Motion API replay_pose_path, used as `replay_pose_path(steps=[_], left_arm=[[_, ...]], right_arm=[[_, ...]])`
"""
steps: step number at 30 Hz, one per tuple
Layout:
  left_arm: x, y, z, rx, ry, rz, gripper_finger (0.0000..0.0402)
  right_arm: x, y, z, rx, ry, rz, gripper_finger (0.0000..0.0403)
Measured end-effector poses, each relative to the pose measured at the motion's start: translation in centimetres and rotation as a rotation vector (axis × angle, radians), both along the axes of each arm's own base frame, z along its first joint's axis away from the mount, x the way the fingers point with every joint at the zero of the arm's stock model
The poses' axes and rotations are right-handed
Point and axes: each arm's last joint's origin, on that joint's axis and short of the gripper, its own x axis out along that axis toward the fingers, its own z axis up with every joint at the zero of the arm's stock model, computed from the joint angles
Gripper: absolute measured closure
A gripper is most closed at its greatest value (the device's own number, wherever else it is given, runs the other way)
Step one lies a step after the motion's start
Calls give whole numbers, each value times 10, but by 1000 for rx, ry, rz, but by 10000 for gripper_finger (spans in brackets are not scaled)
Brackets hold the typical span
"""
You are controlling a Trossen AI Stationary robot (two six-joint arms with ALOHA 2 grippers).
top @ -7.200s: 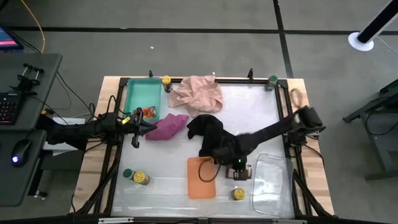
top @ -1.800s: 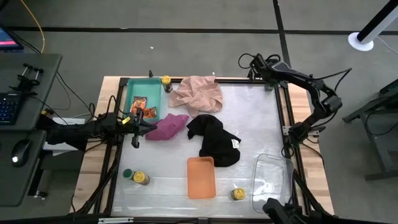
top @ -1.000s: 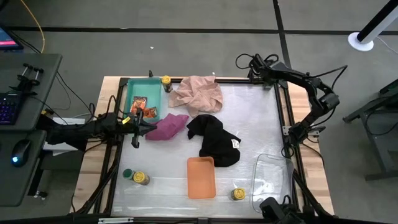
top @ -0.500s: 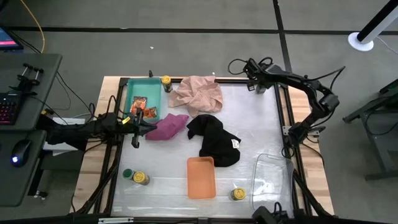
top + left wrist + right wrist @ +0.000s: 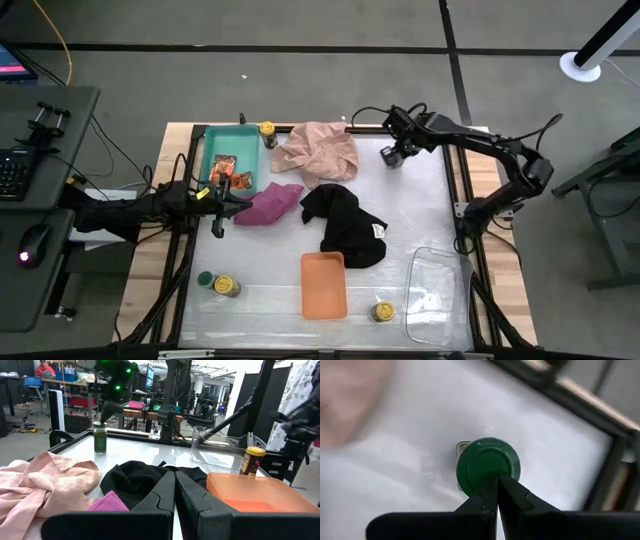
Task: Sort spices by type
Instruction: Put the top green seasoning bottle into the transparent bin
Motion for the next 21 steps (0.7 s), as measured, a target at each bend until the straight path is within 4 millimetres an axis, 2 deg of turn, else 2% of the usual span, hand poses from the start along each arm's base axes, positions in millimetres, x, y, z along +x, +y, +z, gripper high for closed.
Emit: replay_pose_path(steps=[6, 10, 15, 21], left_arm=[[0, 0, 0, 0, 0, 0, 401], [0, 0, 0, 0, 0, 0, 401], [0, 0, 0, 0, 0, 0, 401], [0, 0, 0, 0, 0, 0, 401]], right_arm=[[21, 34, 0, 109, -42, 247, 403], [26, 56, 2, 156, -9, 371, 403], [14, 74, 16, 180, -15, 405, 403], [-5, 84, 47, 177, -202, 356, 403]])
